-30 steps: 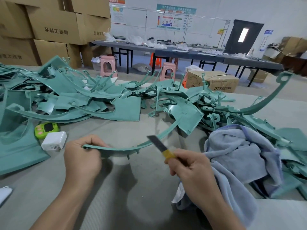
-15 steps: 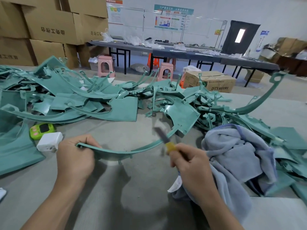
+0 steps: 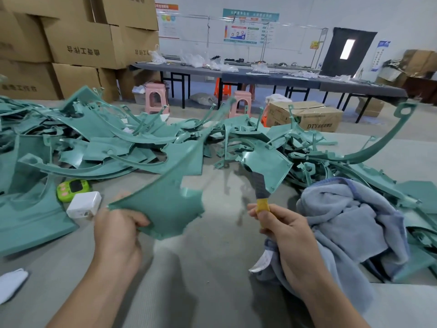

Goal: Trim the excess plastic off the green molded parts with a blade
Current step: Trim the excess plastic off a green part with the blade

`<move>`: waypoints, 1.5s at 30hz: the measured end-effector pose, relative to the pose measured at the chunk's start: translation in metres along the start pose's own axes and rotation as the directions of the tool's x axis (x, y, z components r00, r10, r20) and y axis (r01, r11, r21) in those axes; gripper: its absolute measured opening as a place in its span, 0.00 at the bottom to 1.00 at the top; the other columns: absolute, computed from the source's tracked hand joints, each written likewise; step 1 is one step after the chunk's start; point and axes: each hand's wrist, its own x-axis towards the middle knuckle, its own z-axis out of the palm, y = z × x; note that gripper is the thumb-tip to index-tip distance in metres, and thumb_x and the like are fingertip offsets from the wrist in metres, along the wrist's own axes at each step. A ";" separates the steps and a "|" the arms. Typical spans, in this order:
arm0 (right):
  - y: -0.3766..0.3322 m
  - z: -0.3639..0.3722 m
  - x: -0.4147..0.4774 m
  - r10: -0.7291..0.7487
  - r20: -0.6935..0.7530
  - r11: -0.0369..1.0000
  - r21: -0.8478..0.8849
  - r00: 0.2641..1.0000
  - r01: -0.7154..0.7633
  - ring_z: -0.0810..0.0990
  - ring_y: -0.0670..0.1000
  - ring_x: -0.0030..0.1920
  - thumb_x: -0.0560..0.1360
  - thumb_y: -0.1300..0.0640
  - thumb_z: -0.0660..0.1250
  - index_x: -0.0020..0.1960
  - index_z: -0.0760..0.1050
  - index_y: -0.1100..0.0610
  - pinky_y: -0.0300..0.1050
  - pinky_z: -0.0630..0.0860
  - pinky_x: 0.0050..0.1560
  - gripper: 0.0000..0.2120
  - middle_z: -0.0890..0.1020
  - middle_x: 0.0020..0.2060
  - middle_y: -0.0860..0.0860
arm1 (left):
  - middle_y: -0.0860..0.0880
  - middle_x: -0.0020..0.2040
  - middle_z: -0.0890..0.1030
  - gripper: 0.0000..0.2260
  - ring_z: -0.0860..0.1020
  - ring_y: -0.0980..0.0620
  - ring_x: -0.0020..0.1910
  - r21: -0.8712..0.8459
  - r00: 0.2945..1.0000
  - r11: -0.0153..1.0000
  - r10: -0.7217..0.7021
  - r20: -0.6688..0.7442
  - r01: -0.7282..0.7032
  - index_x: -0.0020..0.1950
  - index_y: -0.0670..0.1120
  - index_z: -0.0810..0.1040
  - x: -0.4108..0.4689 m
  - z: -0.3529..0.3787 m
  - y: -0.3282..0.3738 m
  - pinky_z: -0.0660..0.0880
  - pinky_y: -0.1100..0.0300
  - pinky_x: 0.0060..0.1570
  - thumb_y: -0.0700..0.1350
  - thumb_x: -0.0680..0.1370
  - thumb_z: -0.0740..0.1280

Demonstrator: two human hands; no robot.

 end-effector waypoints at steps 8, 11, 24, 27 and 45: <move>0.000 0.009 -0.006 0.029 0.182 0.994 0.101 0.983 -0.049 0.85 0.50 0.54 0.70 0.48 0.70 0.44 0.87 0.55 0.44 0.78 0.54 0.12 0.88 0.51 0.53 | 0.41 0.46 0.87 0.14 0.86 0.45 0.36 0.092 0.817 0.842 -0.539 0.204 0.532 0.51 0.41 0.86 -0.023 0.013 -0.011 0.80 0.57 0.28 0.48 0.82 0.65; 0.001 0.008 -0.006 -0.054 0.164 0.996 0.084 0.985 0.041 0.84 0.52 0.43 0.73 0.53 0.70 0.45 0.87 0.55 0.42 0.80 0.48 0.09 0.88 0.44 0.57 | 0.40 0.44 0.87 0.14 0.85 0.46 0.33 0.174 0.839 0.856 -0.513 0.181 0.486 0.47 0.39 0.87 -0.026 0.014 -0.007 0.78 0.58 0.26 0.48 0.81 0.67; 0.008 0.003 0.001 -0.246 -0.380 0.895 -0.442 0.892 0.059 0.81 0.46 0.32 0.82 0.54 0.66 0.40 0.81 0.46 0.53 0.82 0.41 0.13 0.84 0.32 0.42 | 0.41 0.33 0.84 0.19 0.81 0.47 0.23 0.277 0.718 0.754 -0.654 0.239 0.596 0.36 0.40 0.88 -0.020 0.011 0.002 0.75 0.62 0.20 0.51 0.80 0.67; 0.010 0.006 -0.004 -0.289 -0.199 0.865 -0.473 0.936 0.167 0.79 0.48 0.32 0.81 0.54 0.68 0.43 0.82 0.44 0.51 0.77 0.35 0.10 0.84 0.33 0.45 | 0.42 0.32 0.84 0.19 0.81 0.48 0.23 0.279 0.720 0.753 -0.655 0.230 0.596 0.35 0.41 0.88 -0.018 0.011 0.001 0.75 0.63 0.20 0.50 0.79 0.68; 0.020 0.014 0.001 -0.193 -0.097 0.902 -0.410 0.976 0.138 0.80 0.47 0.34 0.83 0.56 0.65 0.43 0.81 0.40 0.40 0.76 0.28 0.15 0.84 0.35 0.48 | 0.43 0.25 0.80 0.15 0.76 0.50 0.17 0.228 0.780 0.787 -0.610 0.139 0.574 0.40 0.40 0.82 -0.020 0.012 0.005 0.68 0.68 0.17 0.48 0.81 0.66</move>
